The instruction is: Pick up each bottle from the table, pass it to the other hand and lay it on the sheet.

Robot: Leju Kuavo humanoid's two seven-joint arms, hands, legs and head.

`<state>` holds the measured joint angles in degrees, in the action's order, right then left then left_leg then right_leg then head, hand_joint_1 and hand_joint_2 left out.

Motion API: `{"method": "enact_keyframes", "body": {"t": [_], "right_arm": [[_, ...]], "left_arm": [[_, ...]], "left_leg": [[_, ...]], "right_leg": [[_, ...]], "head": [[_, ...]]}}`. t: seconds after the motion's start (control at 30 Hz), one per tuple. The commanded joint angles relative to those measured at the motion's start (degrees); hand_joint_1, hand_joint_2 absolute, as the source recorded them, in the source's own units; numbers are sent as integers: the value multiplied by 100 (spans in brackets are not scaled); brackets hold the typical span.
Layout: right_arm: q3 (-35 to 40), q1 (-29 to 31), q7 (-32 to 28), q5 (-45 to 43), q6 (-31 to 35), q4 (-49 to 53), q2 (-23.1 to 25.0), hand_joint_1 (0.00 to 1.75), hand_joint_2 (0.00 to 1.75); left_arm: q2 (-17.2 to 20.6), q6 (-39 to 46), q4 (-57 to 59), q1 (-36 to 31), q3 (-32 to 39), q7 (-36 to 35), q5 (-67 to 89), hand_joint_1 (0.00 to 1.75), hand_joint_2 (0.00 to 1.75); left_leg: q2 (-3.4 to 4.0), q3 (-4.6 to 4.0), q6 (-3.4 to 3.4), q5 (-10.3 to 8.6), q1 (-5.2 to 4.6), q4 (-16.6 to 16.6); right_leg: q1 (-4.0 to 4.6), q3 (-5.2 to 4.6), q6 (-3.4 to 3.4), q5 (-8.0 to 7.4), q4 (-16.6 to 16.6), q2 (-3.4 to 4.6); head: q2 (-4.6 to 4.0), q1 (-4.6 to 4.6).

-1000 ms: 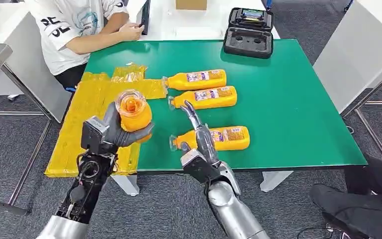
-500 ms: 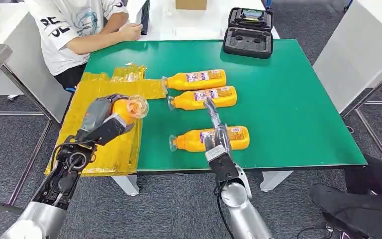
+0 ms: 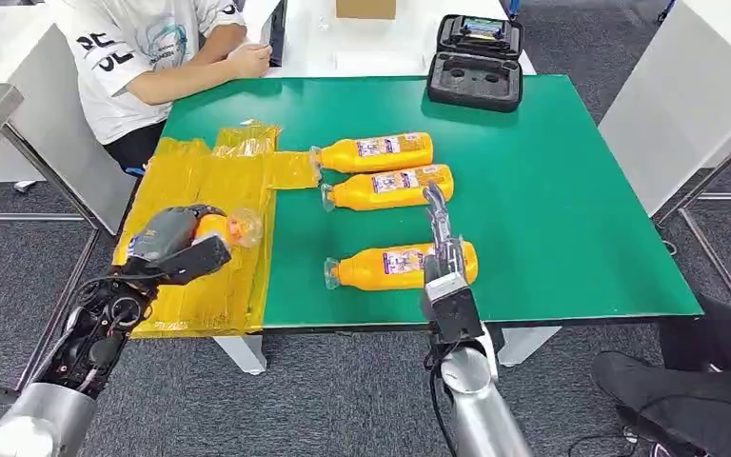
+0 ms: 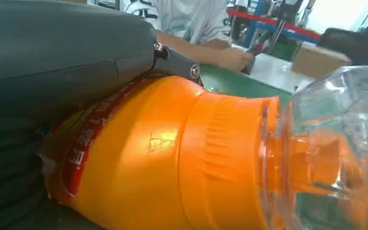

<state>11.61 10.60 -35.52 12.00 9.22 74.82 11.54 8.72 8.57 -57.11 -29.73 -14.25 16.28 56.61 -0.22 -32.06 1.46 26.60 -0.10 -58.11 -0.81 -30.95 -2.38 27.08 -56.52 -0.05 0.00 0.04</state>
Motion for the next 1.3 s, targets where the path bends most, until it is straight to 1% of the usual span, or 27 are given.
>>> {"method": "enact_keyframes", "body": {"t": [0.03,0.17,0.33,0.47,0.5,0.63,1.07,1.3], "right_arm": [[-294,103,20,-57,-61,-172,-10,0,0],[-245,151,47,-26,-122,-397,-16,0,0],[-233,231,49,-27,-150,-600,-28,0,0],[-226,239,49,-27,-157,-623,-23,0,0],[-229,238,58,-28,-150,-636,-21,0,175],[-198,230,99,-15,-158,-664,-2,0,175],[-203,174,112,-15,-155,-631,-18,0,175],[-193,189,139,-26,-98,-771,-10,0,175]], "left_arm": [[240,-459,841,-723,-15,18,178,175,175],[413,-805,1232,-1069,-146,47,325,175,175],[350,-1056,1725,-1384,-423,-20,653,175,175],[326,-1088,1801,-1427,-445,-19,666,175,175],[320,-1140,1893,-1471,-471,-18,685,175,175],[321,-1288,2281,-1606,-554,-33,754,175,175],[286,-1312,2415,-1603,-558,-46,772,175,175],[240,-1542,3042,-1745,-715,-48,966,175,175]], "left_leg": [[-8,-5,-6,-2,6,-4],[-3,-9,-12,-4,13,-7],[-10,-3,-8,-5,7,-3],[-8,-5,-12,-7,12,-3],[-6,-5,-10,-5,9,-4],[-7,-3,-10,-5,7,-3],[-5,-8,-12,-6,12,-6],[-6,-4,-13,-7,13,-3]], "right_leg": [[6,-1,6,0,-2,-7],[13,-3,10,-3,-5,-3],[6,2,5,-1,-4,-9],[12,3,9,-5,0,-8],[9,2,7,-3,-3,-5],[6,3,7,-1,-4,-6],[12,-1,9,-4,-4,-5],[12,3,10,-5,0,-6]], "head": [[0,0],[0,0],[0,2],[0,0],[0,0],[0,2],[0,0],[0,0]]}}
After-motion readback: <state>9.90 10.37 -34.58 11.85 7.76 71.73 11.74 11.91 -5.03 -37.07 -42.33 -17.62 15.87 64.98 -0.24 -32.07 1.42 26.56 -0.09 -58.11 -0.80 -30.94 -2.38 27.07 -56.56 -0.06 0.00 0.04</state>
